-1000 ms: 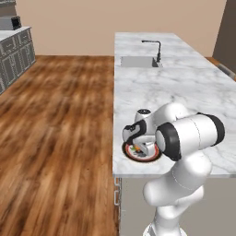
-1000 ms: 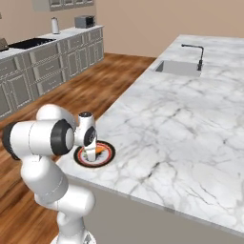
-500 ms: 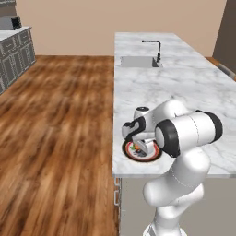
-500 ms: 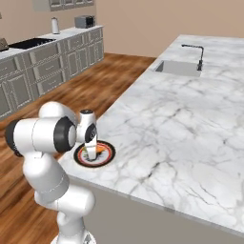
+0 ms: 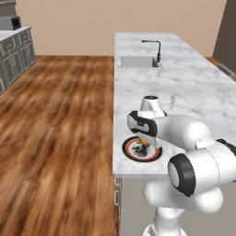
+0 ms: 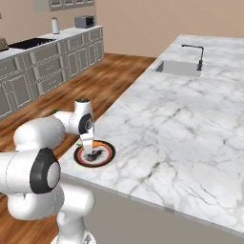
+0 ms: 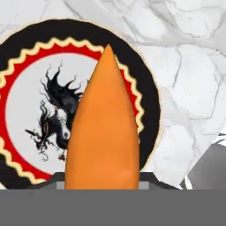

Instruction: Pick the carrot from the counter and place it in the microwave.

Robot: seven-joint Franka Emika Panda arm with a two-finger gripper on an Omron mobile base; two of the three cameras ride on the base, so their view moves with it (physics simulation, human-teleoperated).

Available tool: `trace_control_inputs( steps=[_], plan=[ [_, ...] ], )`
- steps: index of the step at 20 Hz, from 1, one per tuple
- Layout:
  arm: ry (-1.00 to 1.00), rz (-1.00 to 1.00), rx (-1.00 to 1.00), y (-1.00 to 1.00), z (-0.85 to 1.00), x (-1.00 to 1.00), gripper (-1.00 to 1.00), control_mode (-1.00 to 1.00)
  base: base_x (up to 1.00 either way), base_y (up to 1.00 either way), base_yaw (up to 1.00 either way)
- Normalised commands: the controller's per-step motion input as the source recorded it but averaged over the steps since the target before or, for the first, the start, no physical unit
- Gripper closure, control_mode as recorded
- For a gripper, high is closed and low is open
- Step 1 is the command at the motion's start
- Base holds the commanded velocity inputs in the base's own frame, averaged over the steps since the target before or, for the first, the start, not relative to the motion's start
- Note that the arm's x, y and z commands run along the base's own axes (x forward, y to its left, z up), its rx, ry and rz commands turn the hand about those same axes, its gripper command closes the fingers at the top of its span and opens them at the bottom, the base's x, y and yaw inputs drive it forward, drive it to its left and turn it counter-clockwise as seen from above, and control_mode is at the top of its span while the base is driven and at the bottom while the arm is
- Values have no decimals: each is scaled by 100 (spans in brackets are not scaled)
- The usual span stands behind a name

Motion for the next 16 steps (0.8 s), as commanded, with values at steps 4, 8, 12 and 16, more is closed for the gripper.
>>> trace_control_inputs(
  steps=[4, 8, 12, 16],
  plan=[
    [4, 32, 0, -15, 100, -100, 100, -100, 0, 0, 0],
    [-1, 36, 0, -1, 100, -100, 100, -100, 0, 0, 0],
    [0, 43, 0, -1, 100, -90, 100, -100, 0, 0, 0],
    [1, 48, 0, -10, 86, -77, 100, -100, 0, 0, 0]
  ],
)
